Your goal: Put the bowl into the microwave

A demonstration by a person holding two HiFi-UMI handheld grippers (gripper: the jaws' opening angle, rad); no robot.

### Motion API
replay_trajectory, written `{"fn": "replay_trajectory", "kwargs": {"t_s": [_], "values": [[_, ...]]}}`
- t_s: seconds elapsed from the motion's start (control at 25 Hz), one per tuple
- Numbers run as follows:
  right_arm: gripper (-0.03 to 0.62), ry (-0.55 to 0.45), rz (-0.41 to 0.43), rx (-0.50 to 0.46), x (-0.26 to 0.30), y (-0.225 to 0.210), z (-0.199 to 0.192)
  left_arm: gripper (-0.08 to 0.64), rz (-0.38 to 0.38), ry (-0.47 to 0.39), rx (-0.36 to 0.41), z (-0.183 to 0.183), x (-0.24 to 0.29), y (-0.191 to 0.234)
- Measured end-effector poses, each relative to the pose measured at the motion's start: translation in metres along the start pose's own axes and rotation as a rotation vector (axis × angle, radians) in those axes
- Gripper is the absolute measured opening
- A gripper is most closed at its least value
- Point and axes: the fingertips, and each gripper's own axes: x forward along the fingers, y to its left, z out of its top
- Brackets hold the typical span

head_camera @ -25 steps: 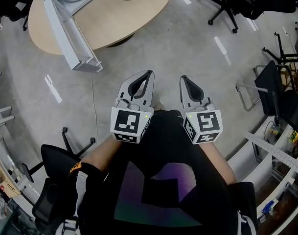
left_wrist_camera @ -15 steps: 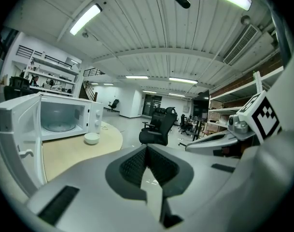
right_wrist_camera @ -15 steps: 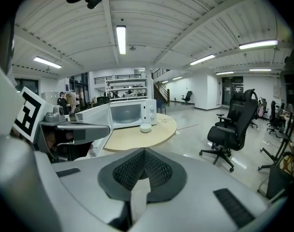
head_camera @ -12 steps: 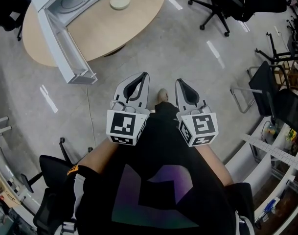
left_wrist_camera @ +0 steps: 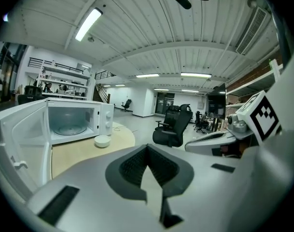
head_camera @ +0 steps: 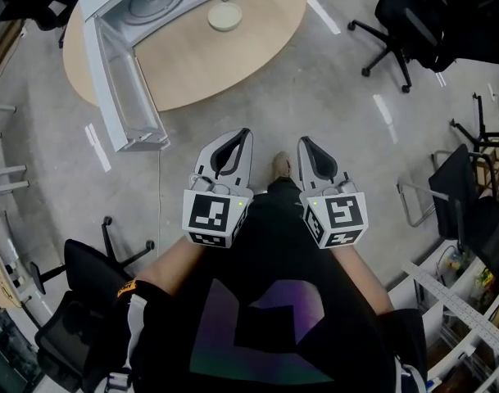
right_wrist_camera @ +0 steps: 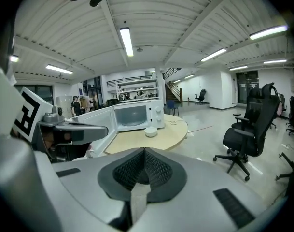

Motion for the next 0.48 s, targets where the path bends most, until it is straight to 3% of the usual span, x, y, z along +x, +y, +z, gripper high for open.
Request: {"fn": "replay_trajectory", "kwargs": {"t_s": [0.48], "values": [[0.015, -0.019, 0.134, 0.006, 0.029, -0.067, 0.013, 0.048, 0.129, 0.041, 0.031, 0.011, 0.059, -0.019]]}}
